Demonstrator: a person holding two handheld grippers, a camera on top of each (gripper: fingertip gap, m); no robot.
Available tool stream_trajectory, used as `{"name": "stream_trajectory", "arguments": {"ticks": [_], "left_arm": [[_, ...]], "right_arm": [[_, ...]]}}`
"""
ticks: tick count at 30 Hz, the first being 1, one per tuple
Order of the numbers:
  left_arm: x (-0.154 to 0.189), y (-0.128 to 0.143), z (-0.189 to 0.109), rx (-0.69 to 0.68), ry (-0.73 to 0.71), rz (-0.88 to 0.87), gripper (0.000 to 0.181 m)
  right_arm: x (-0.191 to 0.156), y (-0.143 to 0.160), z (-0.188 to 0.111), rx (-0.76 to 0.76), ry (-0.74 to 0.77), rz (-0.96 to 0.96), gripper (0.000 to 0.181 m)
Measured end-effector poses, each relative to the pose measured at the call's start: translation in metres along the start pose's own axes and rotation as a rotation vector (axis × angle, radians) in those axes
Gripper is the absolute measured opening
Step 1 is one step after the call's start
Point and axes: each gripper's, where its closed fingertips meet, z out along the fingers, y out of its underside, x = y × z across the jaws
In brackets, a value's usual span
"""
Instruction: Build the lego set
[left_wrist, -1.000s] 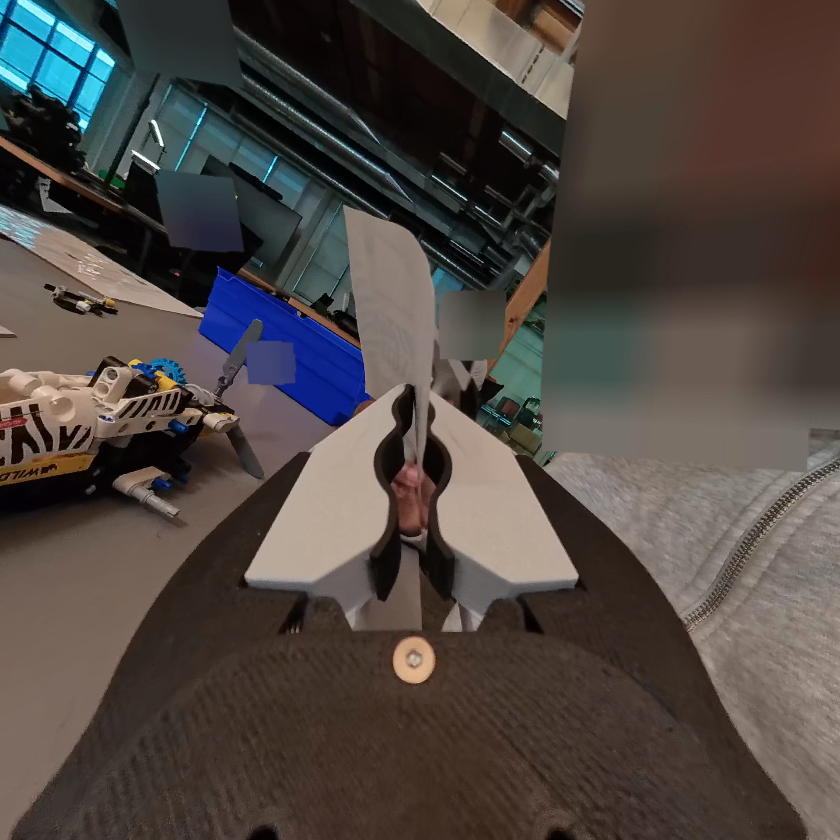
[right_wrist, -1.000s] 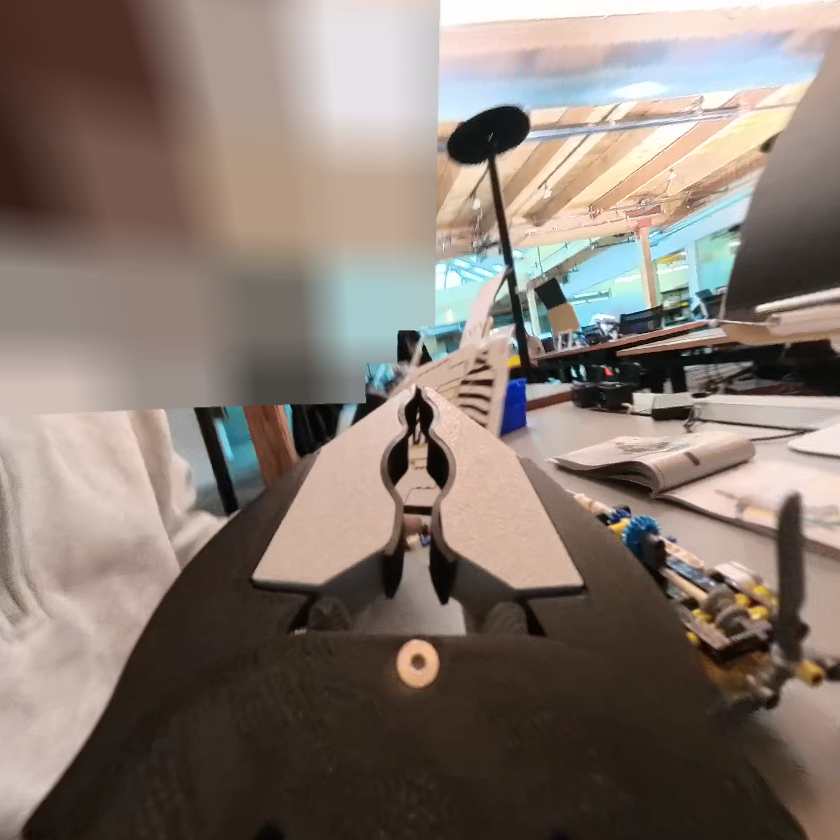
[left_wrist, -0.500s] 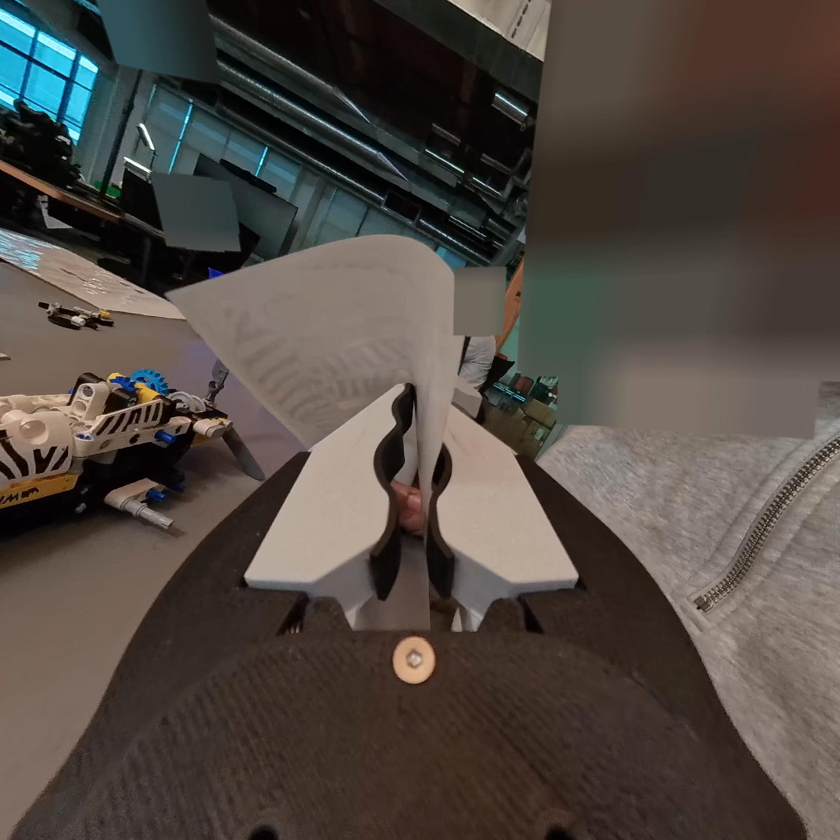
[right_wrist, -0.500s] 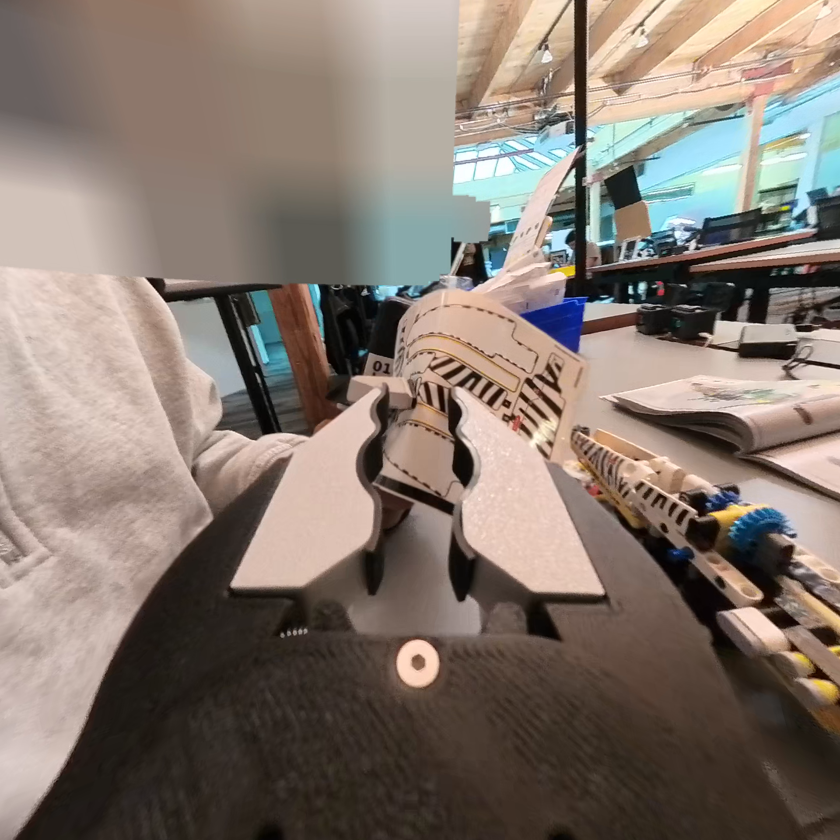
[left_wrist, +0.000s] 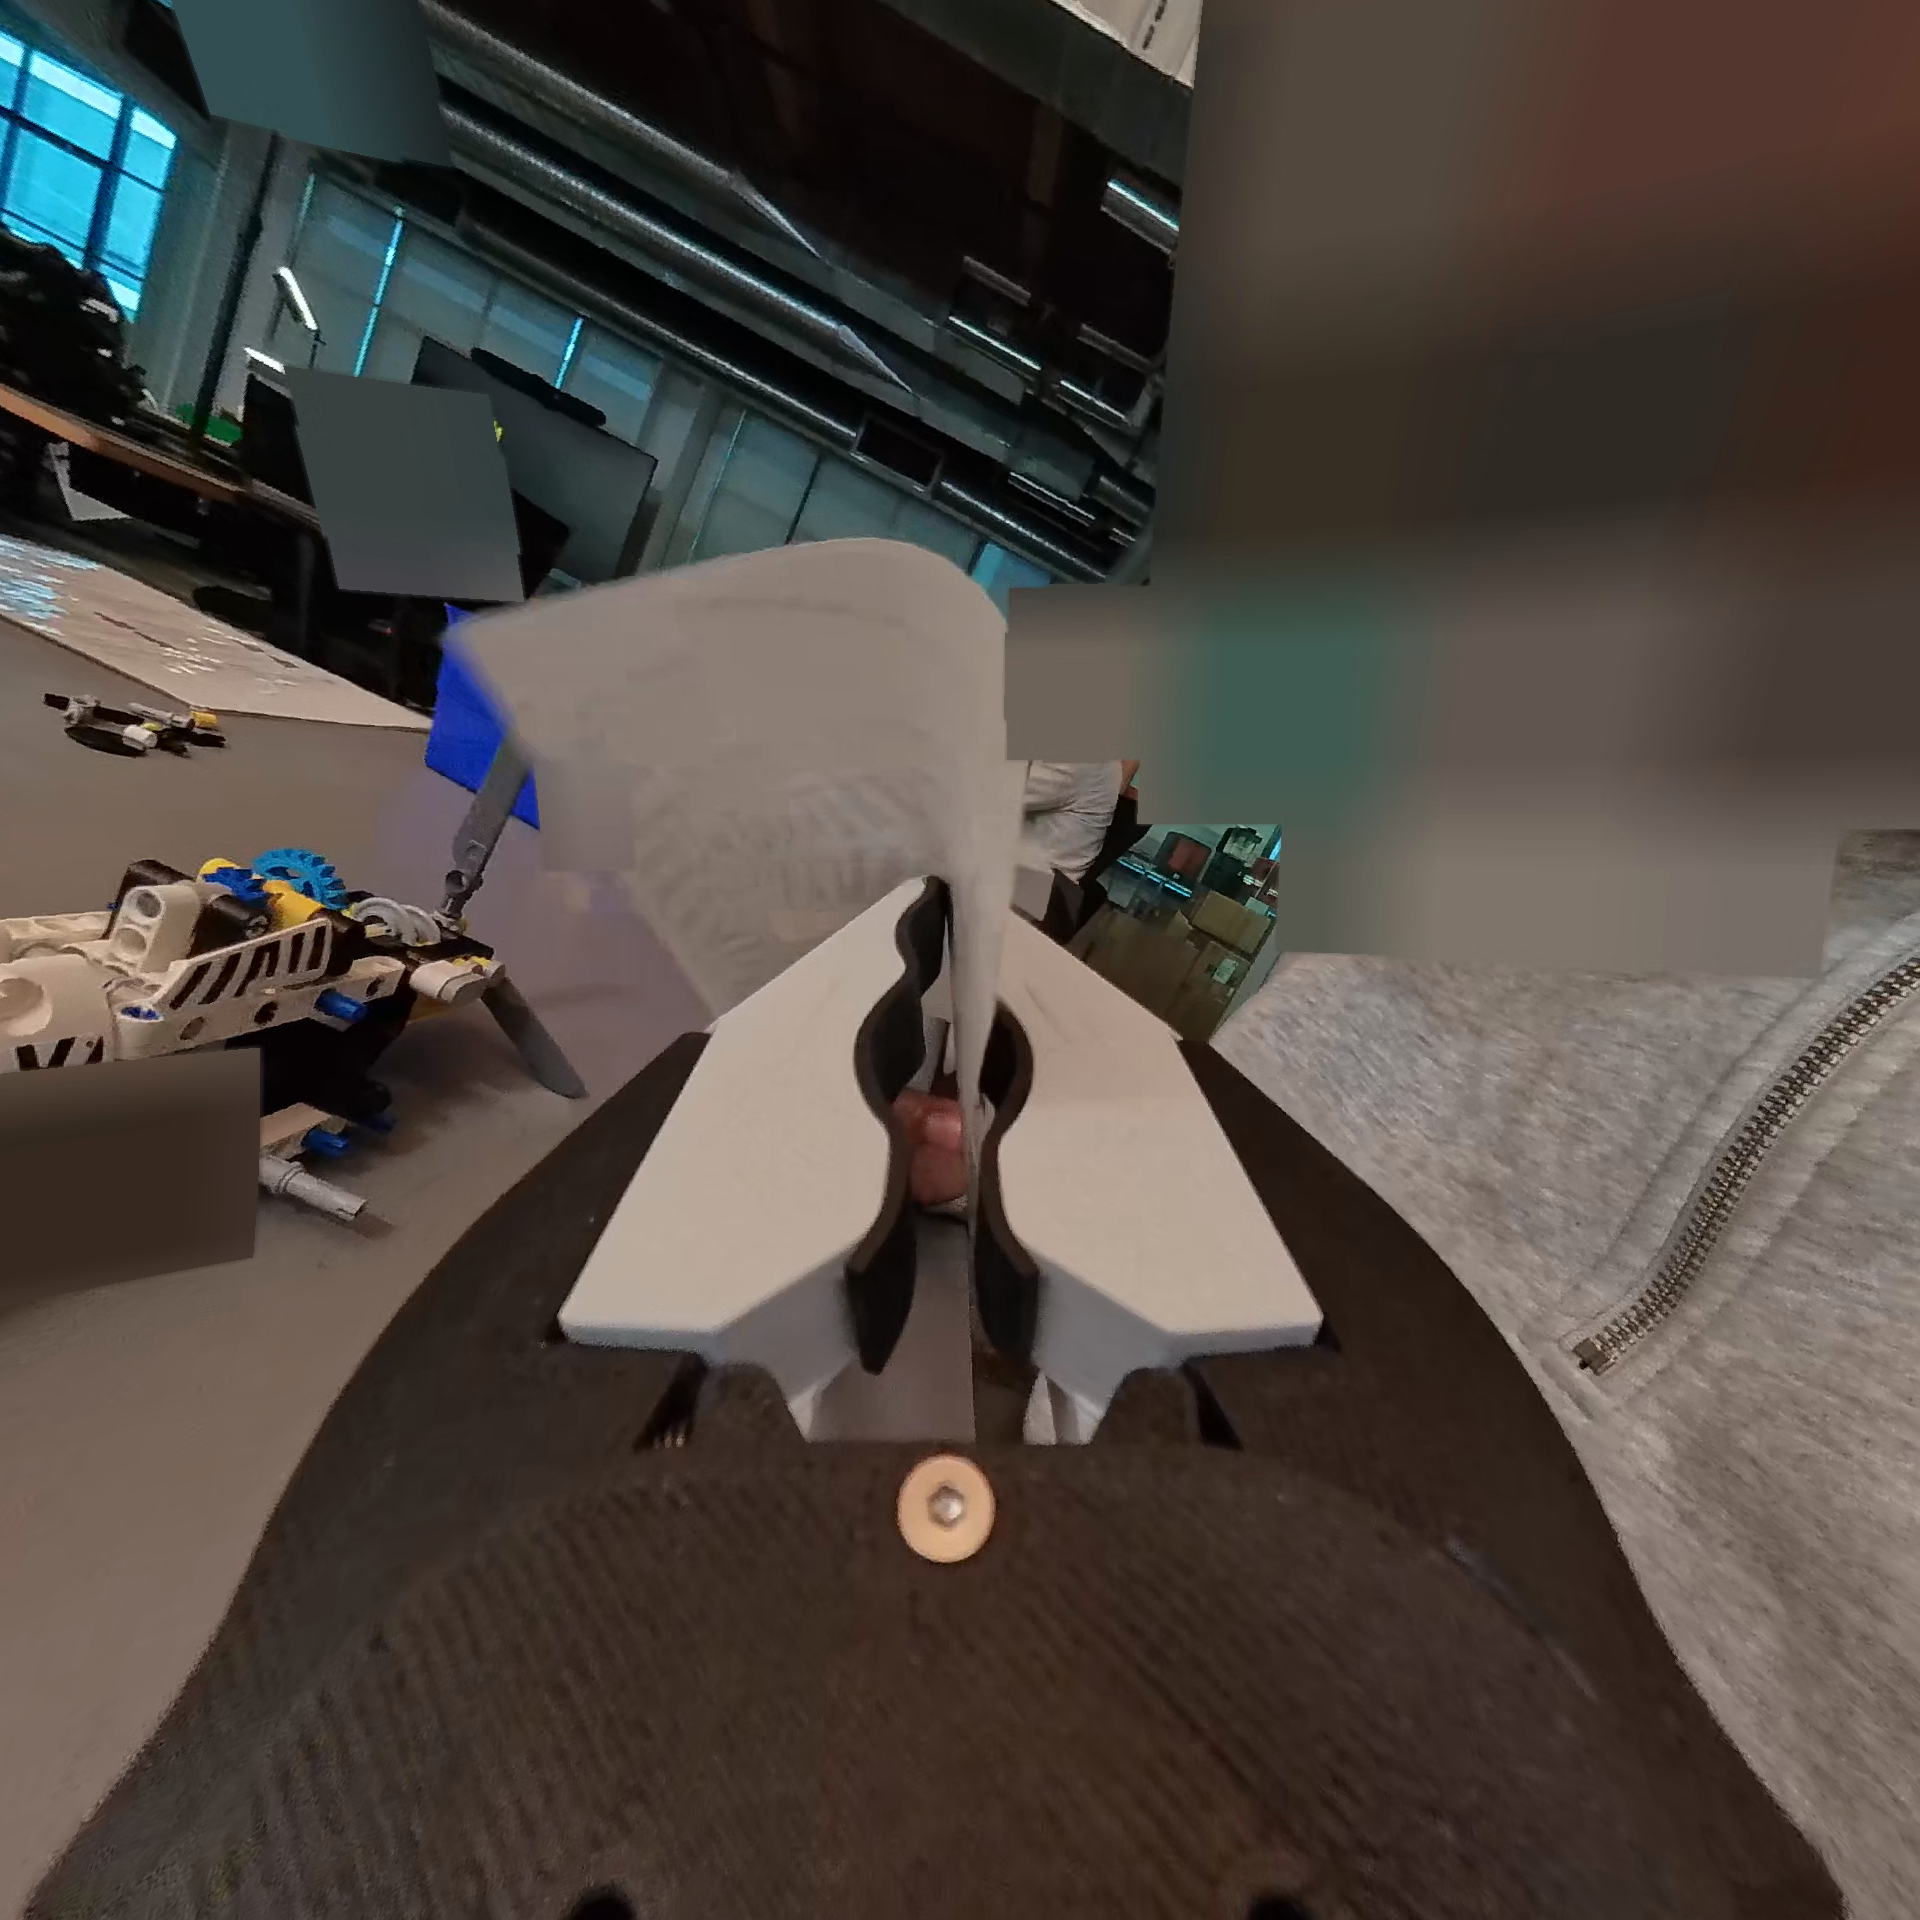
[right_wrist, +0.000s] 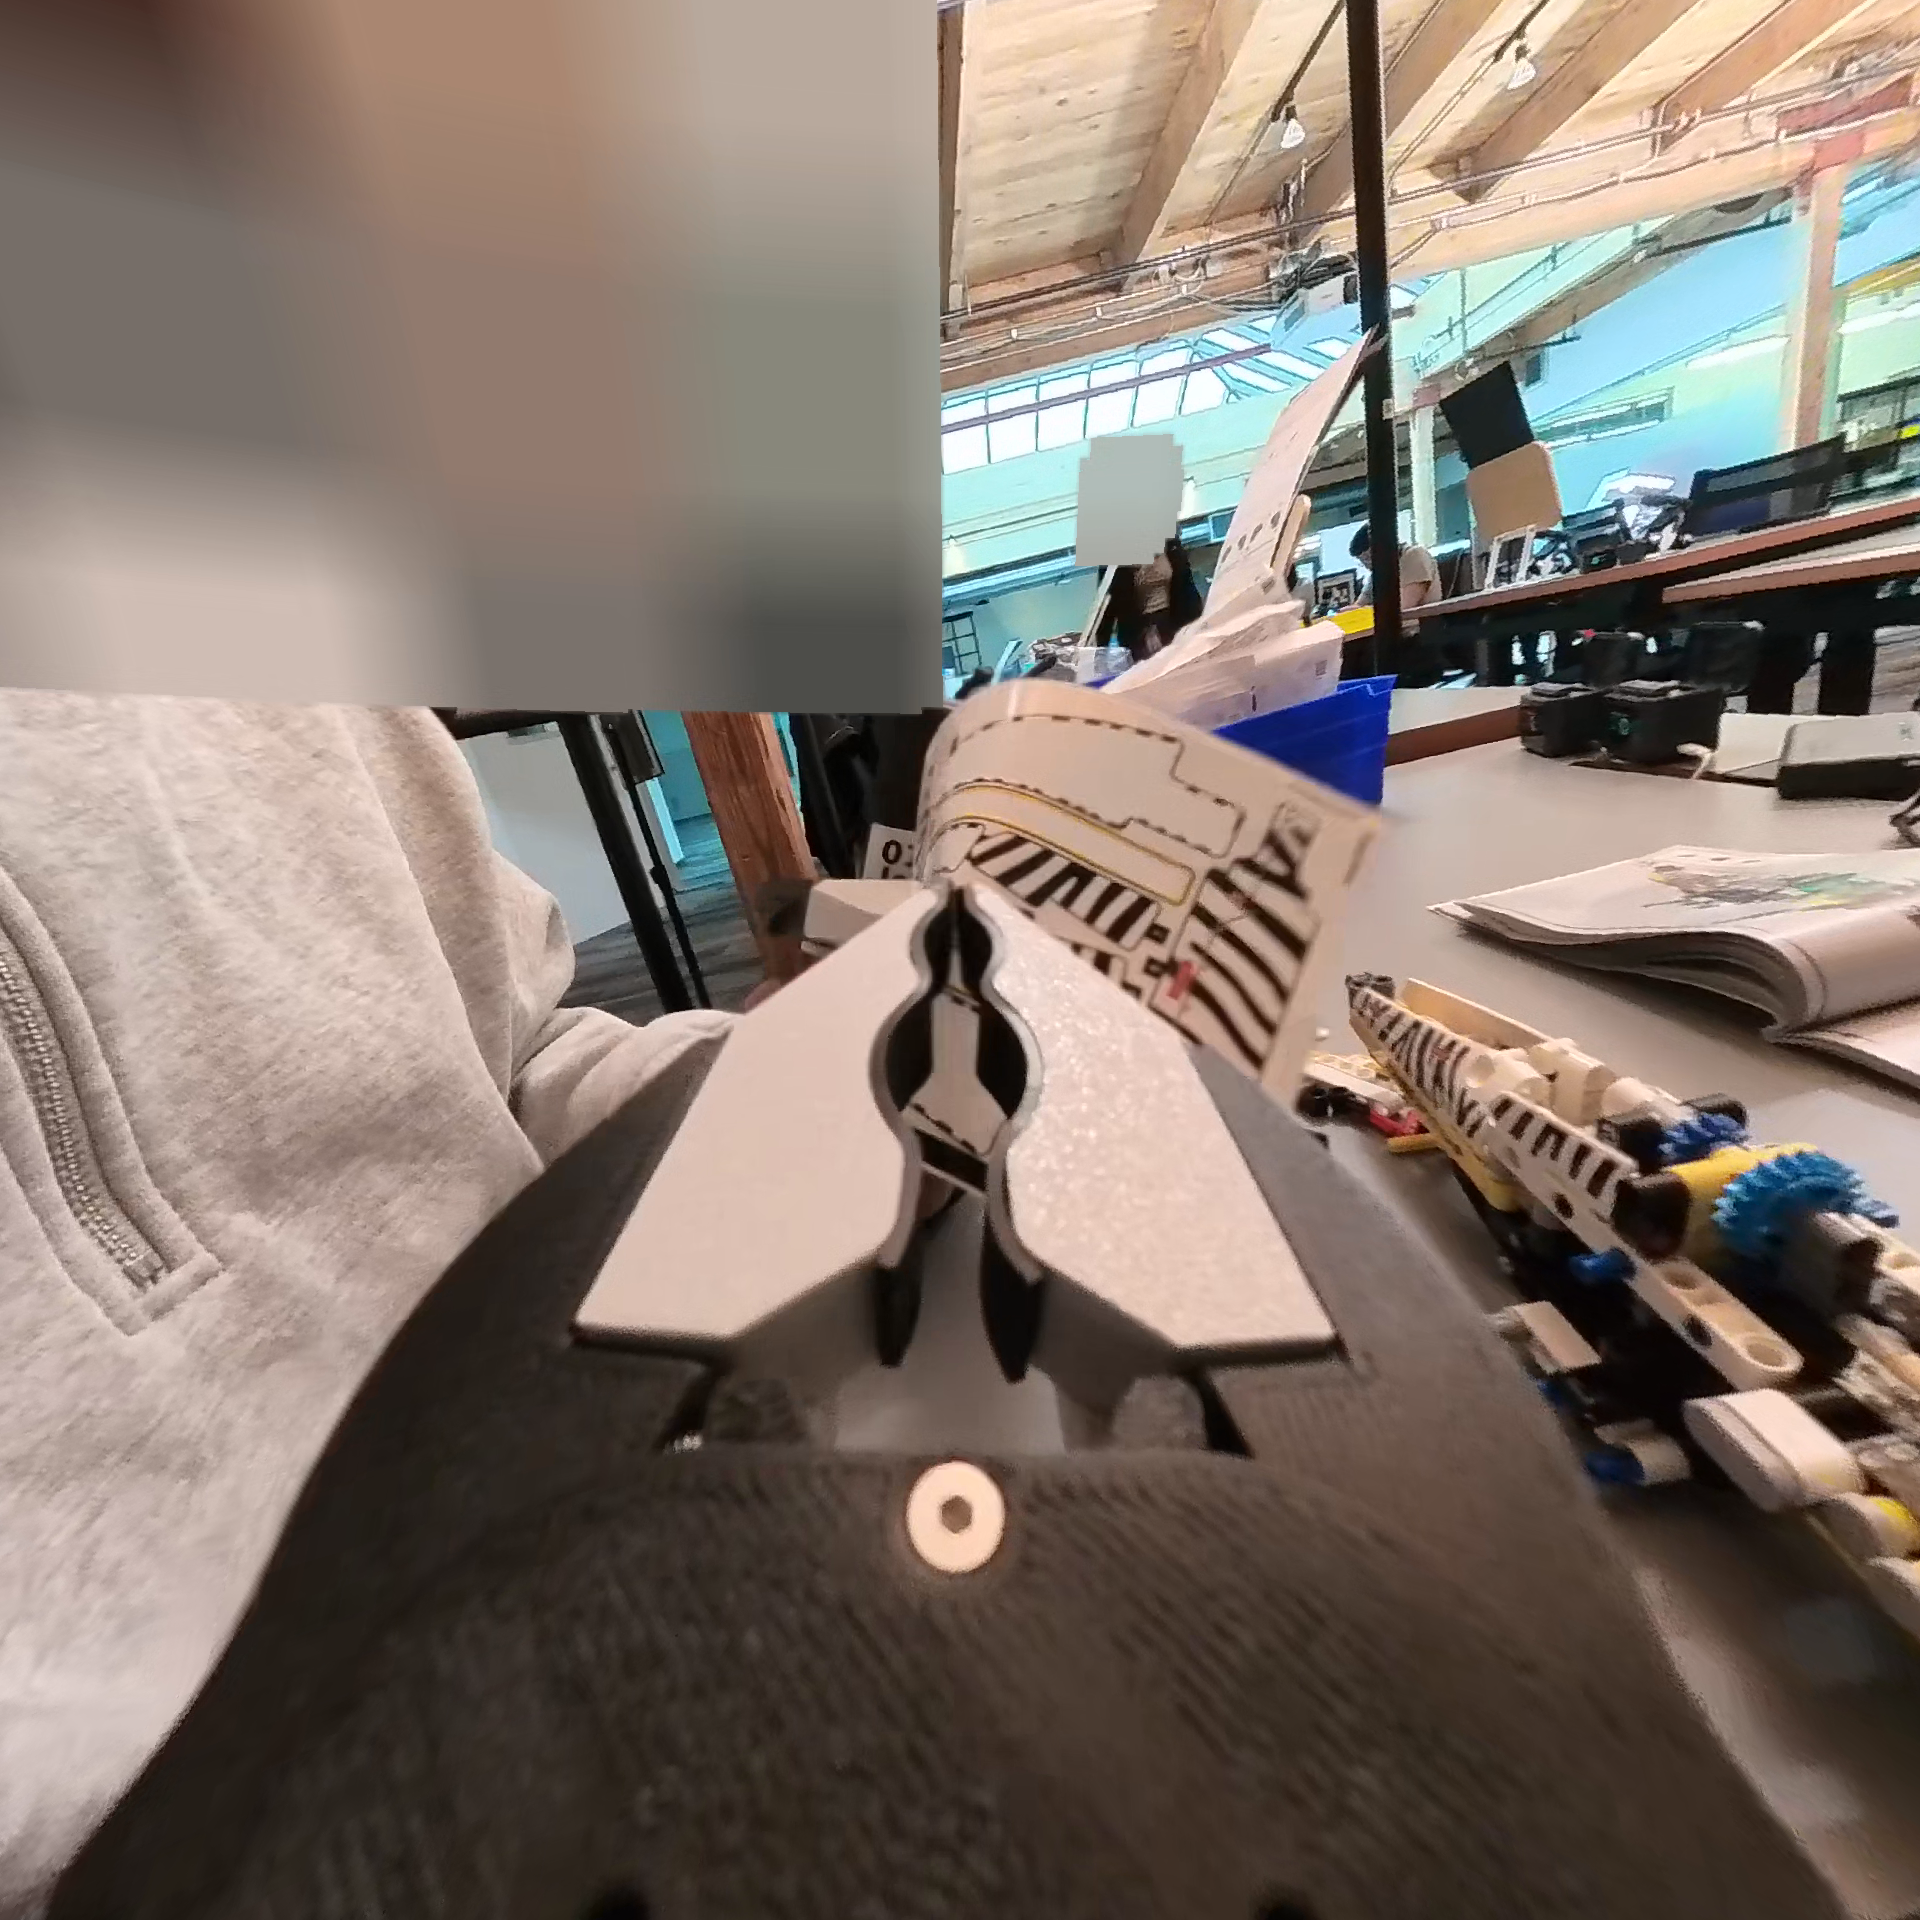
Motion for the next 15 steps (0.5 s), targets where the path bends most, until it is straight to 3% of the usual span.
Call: {"name": "stream_trajectory", "arguments": {"ticks": [15], "left_arm": [[-0.012,-0.009,-0.006,0.057,-0.034,-0.07,0.0]], "right_arm": [[0.032,-0.039,-0.039,0.26,0.145,0.104,0.0]]}}
